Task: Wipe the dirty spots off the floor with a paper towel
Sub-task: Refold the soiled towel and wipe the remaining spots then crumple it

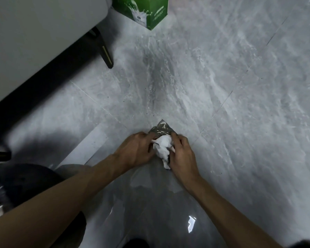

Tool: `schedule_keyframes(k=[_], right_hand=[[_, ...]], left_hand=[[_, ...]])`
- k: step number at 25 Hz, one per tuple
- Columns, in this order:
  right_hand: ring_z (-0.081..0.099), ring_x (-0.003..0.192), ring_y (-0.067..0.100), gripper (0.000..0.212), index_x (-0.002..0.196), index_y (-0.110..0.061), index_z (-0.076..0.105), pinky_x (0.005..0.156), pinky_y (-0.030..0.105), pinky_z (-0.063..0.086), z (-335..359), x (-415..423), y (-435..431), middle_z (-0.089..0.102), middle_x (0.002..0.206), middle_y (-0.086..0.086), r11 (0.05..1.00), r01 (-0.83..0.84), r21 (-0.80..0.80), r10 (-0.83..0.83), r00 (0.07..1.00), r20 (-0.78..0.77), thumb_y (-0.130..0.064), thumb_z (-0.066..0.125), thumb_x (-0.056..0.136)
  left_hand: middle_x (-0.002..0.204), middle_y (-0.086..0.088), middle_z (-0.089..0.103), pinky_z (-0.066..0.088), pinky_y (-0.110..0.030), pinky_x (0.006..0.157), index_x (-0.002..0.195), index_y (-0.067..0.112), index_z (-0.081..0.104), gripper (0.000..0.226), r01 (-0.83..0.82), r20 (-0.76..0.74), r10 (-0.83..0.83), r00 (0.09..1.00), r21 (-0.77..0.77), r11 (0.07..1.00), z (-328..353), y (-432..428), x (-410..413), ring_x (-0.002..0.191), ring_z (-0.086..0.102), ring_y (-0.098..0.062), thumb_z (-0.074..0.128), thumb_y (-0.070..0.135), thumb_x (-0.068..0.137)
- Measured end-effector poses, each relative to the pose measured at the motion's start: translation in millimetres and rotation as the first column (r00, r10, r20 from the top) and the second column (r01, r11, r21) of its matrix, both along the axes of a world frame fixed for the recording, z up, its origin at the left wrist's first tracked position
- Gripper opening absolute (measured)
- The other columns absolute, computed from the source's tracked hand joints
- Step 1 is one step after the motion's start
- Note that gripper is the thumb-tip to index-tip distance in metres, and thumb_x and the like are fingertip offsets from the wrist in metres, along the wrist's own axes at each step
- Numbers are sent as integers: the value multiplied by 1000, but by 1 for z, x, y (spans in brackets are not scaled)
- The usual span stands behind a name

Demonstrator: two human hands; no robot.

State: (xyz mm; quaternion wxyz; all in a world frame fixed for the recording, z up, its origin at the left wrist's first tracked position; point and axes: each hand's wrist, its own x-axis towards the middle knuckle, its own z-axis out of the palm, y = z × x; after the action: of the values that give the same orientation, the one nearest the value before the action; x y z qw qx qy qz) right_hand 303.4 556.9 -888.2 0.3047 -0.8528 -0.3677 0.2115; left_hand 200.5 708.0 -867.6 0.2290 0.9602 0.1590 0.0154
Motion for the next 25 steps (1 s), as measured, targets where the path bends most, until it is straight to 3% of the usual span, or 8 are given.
schedule_keyframes(k=[5,10,12,16,18,20,22,25], right_hand=[[54,102,9,70,149,-28,27,84,22,47,5,14,6,45,126,-4,994,-103,32,107,982,-157,-16,61,89],[37,132,19,80,149,-19,30,107,27,33,11,42,24,36,147,5,908,-417,-45,419,908,28,-8,70,80],[38,134,13,67,148,-20,35,112,24,31,17,41,25,38,149,0,903,-427,38,428,904,-9,-6,61,87],[34,140,21,58,144,-18,43,114,33,30,12,29,21,39,151,6,886,-463,5,449,863,232,-3,56,90],[55,123,31,36,130,-17,60,103,43,43,9,27,18,57,134,18,831,-553,-51,541,785,300,-23,56,95],[68,97,20,34,109,-26,70,89,41,51,7,30,17,71,107,8,826,-562,-49,547,777,311,-50,50,93],[61,108,12,27,113,-24,68,95,31,47,6,36,21,67,117,-2,824,-567,16,554,810,190,-32,52,93],[63,81,36,14,90,3,68,79,56,53,3,35,17,66,93,27,784,-620,8,608,771,189,-4,62,81]], left_hand=[[103,-2,69,43,-24,71,119,25,52,42,-346,10,358,933,-238,907,-2,-28,-7,91,63,-20,51,46,82],[94,3,70,42,-20,64,112,29,51,38,-422,-53,423,905,-244,873,-10,-35,-5,82,64,-14,63,36,76],[84,13,68,37,-6,57,102,33,52,27,-474,-58,481,875,-310,824,-10,-39,-5,72,60,-4,64,30,78],[78,17,64,46,-7,57,94,30,55,17,-521,-28,569,822,-440,731,-8,-45,0,71,60,7,63,21,82],[79,12,67,50,-13,59,93,25,58,16,-541,-17,606,795,-470,697,-7,-45,3,72,61,6,64,15,81],[73,12,66,50,-13,55,88,23,59,16,-575,-30,644,764,-484,660,-4,-44,4,66,62,4,67,13,77],[69,17,65,47,-8,52,87,24,58,23,-578,-47,654,755,-517,631,-1,-42,3,66,63,9,71,12,73],[79,11,69,48,-6,61,93,22,56,26,-574,-16,682,731,-554,603,5,-32,-1,73,64,7,65,9,72]])
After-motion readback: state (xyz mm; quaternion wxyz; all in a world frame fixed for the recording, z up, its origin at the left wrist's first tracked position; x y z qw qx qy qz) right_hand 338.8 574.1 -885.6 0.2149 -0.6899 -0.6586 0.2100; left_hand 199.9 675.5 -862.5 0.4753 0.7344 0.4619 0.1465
